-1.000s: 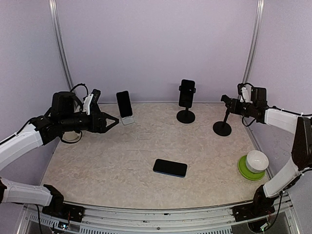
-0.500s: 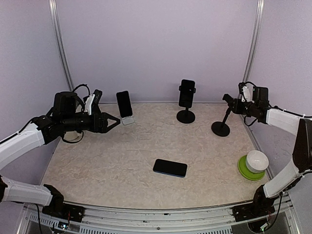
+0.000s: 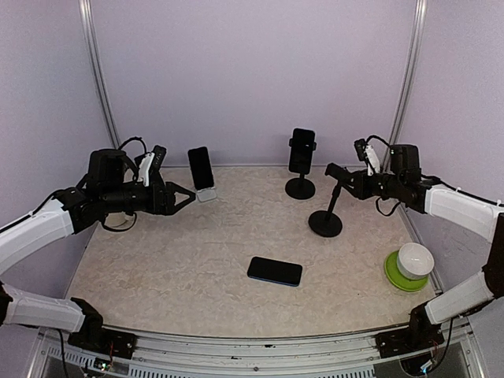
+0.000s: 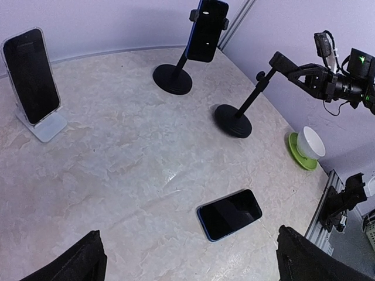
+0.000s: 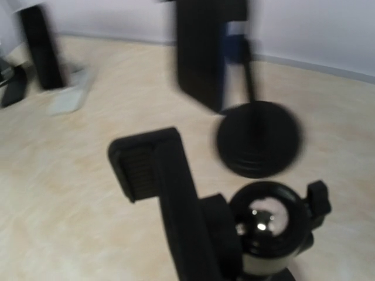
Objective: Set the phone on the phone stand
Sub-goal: Move the phone stand to the center of the board.
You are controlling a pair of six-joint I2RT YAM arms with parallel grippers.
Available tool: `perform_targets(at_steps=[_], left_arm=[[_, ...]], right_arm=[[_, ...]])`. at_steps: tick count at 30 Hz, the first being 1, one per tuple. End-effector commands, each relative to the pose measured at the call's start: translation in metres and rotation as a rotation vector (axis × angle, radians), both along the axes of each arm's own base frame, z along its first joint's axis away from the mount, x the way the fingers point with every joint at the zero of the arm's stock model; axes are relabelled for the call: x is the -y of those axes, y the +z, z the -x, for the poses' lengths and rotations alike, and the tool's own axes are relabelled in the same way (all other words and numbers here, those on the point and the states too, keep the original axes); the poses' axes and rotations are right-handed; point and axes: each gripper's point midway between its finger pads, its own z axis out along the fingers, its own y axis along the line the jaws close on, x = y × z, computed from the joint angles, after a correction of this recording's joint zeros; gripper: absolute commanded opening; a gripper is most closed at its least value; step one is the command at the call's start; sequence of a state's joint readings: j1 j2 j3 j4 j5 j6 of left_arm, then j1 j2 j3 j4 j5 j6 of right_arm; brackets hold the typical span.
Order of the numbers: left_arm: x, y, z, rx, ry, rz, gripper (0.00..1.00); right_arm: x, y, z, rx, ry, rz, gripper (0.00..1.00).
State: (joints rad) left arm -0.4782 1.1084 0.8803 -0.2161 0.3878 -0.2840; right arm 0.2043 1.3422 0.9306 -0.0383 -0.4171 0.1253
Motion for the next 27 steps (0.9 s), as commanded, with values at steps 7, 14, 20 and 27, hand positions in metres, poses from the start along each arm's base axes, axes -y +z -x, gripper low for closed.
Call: perform_targets(at_steps=[7,14,20,27], left_arm=[[0.013,-0.008,0.002,0.004,-0.033,-0.006,0.99],[0.011,-0.019,0.003,-0.011,-0.023,-0.022,0.99],[0.011,-0.017,0.000,0.001,-0.014,-0.019,0.99],[-0.021,-0.015,-0.023,0.038,0.222,-0.057,0.99]], right_arm=[[-0.107,0.026,0.024,0.226,0.352,0.027,0.09],[-0.139,0.011,0.027,0.224,0.438,0.084,0.12],[-0.141,0.008,0.028,0.221,0.439,0.117,0.29],[-0.130,0.018,0.027,0.207,0.369,0.147,0.55]])
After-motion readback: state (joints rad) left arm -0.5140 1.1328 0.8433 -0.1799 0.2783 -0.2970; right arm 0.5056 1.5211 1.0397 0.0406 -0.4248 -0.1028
